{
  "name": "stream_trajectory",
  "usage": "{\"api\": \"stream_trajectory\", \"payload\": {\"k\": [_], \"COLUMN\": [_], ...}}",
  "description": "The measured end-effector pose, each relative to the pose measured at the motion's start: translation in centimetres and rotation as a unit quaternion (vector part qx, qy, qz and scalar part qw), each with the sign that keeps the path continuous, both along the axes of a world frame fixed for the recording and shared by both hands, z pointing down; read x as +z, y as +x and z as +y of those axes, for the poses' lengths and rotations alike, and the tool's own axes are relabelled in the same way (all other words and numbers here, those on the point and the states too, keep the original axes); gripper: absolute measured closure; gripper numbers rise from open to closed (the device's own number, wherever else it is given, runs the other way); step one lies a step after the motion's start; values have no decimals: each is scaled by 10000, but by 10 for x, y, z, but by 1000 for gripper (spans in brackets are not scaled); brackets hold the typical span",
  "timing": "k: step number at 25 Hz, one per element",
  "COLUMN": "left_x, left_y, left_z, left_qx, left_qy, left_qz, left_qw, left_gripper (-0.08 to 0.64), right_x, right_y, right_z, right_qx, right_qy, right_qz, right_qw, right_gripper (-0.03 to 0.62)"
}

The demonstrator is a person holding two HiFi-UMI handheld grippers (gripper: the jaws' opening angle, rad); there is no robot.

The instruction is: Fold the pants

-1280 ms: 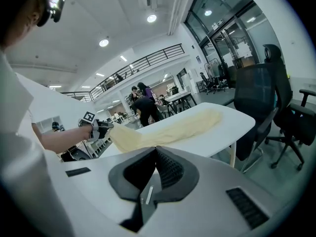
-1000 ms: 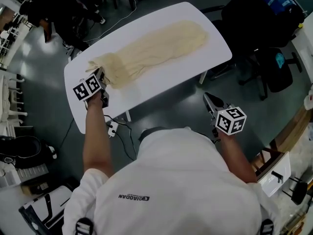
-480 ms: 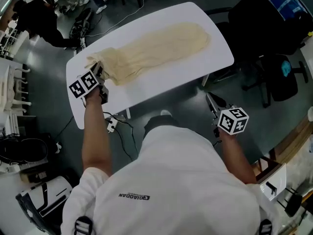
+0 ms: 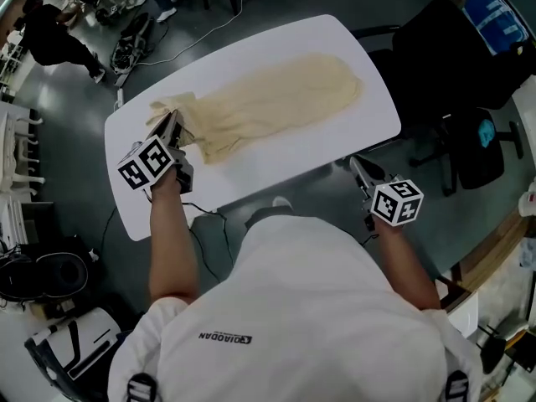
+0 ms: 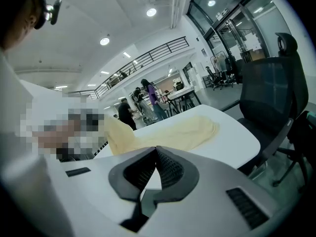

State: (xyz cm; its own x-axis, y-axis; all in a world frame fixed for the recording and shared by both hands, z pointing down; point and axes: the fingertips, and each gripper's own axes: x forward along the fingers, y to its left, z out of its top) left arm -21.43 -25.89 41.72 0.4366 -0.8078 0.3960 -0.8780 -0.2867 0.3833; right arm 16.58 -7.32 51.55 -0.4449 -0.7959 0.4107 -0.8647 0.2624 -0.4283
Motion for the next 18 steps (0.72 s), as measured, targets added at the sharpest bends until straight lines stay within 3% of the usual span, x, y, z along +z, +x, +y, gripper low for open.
{"api": "stream_trajectory", "payload": {"k": [4, 10, 18], "left_x": [0, -5, -15], "left_y": [16, 46, 71], "left_z": [-15, -24, -34], "left_qx": [215, 507, 217], "left_qy": [41, 228, 340], "left_qz": [41, 3, 115], "left_qw": [9998, 9985, 9991], "left_gripper": [508, 508, 508], "right_x": [-4, -32, -28], "right_y": [-11, -23, -17], "right_z": [-42, -85, -118], "right_qx": [-147, -300, -823], "right_qy": [96, 692, 614], "right_qz": [64, 41, -50], "right_qw": [9998, 9971, 9947], "right_gripper": [575, 575, 575]}}
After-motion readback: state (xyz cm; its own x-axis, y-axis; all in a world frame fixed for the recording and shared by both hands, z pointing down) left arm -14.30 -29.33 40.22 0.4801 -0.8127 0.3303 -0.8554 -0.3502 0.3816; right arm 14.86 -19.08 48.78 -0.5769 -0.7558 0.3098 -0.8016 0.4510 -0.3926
